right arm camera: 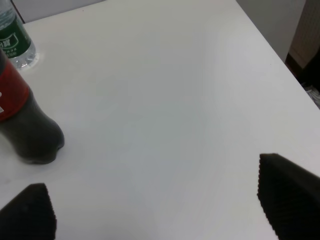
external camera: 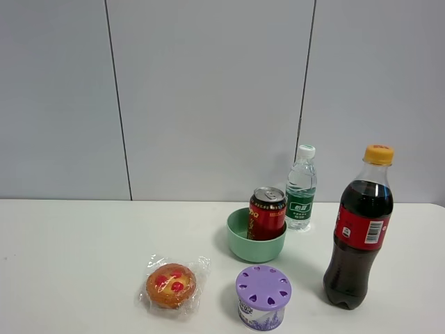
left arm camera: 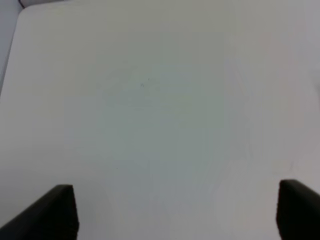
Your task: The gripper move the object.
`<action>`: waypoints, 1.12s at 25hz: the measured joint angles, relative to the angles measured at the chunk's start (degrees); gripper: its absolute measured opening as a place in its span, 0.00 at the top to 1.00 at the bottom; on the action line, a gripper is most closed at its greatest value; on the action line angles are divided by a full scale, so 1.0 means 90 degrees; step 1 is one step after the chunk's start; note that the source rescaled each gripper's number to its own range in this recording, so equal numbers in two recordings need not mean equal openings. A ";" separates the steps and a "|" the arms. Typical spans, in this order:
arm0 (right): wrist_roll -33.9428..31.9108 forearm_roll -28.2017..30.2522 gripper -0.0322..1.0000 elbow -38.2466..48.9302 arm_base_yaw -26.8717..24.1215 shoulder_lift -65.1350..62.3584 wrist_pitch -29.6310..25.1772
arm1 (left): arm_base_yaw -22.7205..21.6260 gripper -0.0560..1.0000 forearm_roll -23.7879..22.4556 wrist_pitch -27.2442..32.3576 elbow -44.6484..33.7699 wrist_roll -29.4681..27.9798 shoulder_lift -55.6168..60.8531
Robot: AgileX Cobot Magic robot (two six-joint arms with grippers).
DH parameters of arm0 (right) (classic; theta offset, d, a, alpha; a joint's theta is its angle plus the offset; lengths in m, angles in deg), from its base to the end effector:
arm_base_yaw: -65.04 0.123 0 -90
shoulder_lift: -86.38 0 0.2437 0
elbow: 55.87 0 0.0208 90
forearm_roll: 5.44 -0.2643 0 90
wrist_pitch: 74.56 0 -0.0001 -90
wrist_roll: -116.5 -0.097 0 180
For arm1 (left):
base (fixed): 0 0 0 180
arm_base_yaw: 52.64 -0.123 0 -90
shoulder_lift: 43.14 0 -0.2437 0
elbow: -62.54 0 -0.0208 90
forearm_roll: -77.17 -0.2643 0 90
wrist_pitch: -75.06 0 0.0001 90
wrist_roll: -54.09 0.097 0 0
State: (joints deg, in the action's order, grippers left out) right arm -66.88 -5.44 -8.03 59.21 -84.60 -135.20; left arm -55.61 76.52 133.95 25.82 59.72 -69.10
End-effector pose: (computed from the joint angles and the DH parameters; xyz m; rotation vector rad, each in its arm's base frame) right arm 0.0550 -0.0056 0.2782 0.1647 2.0442 -0.0266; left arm 0.0886 0.0055 0.3186 0.0497 2.1229 0.1028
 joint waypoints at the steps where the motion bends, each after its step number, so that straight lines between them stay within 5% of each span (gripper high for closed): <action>1: 0.0000 0.0000 0.00 0.0000 0.0000 0.0000 0.0000 | 0.0000 0.36 -0.0008 0.0009 -0.0097 -0.0005 0.0148; 9: 0.0000 0.0000 0.00 0.0000 0.0000 0.0000 0.0000 | 0.0000 0.36 -0.0023 0.0166 -0.1083 -0.0507 0.1031; 28: 0.0000 0.0000 0.00 0.0000 0.0000 0.0000 0.0000 | -0.0008 0.36 -0.0082 0.0162 -0.1133 -0.0554 0.1891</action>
State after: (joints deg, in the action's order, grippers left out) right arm -66.88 -5.44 -8.03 59.21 -84.60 -135.20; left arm -55.68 75.79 135.40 15.63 54.73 -52.08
